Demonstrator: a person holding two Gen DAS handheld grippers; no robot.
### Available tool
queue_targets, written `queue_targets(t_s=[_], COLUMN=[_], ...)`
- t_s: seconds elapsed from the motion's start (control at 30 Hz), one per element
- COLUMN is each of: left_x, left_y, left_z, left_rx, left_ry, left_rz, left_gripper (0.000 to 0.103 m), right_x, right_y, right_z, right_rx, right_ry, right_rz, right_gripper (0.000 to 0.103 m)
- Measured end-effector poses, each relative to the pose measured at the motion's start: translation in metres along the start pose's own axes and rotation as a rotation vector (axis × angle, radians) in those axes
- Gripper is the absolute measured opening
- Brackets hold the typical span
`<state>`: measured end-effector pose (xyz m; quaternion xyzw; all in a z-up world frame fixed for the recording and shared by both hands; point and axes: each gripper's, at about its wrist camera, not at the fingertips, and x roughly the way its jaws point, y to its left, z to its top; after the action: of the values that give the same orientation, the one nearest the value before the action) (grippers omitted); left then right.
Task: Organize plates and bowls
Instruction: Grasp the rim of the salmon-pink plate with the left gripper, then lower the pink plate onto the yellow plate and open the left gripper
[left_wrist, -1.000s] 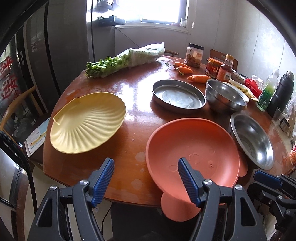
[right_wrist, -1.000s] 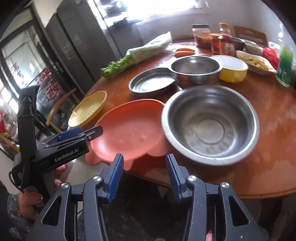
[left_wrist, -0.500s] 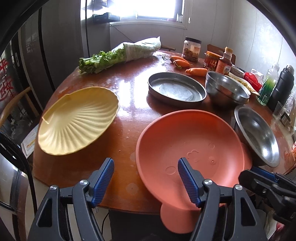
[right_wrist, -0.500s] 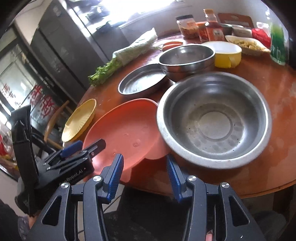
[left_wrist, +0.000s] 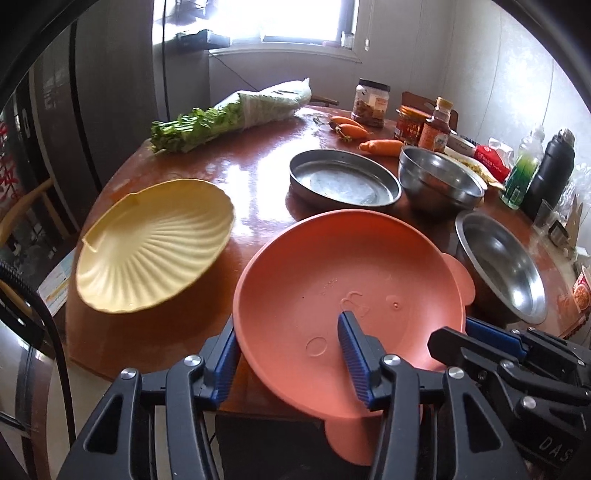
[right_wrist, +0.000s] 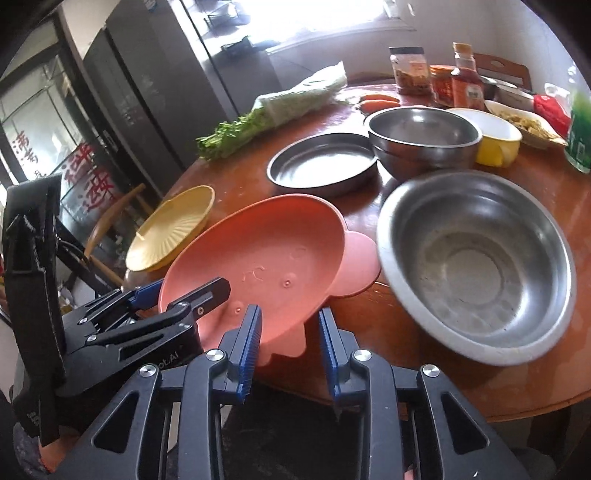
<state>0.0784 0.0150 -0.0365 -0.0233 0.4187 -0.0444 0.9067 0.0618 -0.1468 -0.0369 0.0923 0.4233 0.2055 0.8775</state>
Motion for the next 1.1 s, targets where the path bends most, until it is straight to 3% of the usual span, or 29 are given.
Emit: queue_targets(t_s=[0.3,0.6,1.1], left_x=[-0.036,-0.046,-0.013], left_y=[0.033,0.088,0.135], left_z=[0.018,0.046,0.045], left_rx=[-0.036,-0.086,-0.147], left_ry=[-0.072,-0.112,-0.051], left_rz=[0.044,0.127,0.13], left_gripper=[0.052,0.052,0.052], right_x=[-0.001,0.035,0.103], right_y=[0.038,0.094,0.122], right_z=[0.033,0.076,0.09], right_rx=[-0.069,-0.17,-0.228], right_ry=[-0.053,-0.068,0.025], right_rz=[0.063,0.093,0.056], right_gripper=[0.031,0.031,0.028])
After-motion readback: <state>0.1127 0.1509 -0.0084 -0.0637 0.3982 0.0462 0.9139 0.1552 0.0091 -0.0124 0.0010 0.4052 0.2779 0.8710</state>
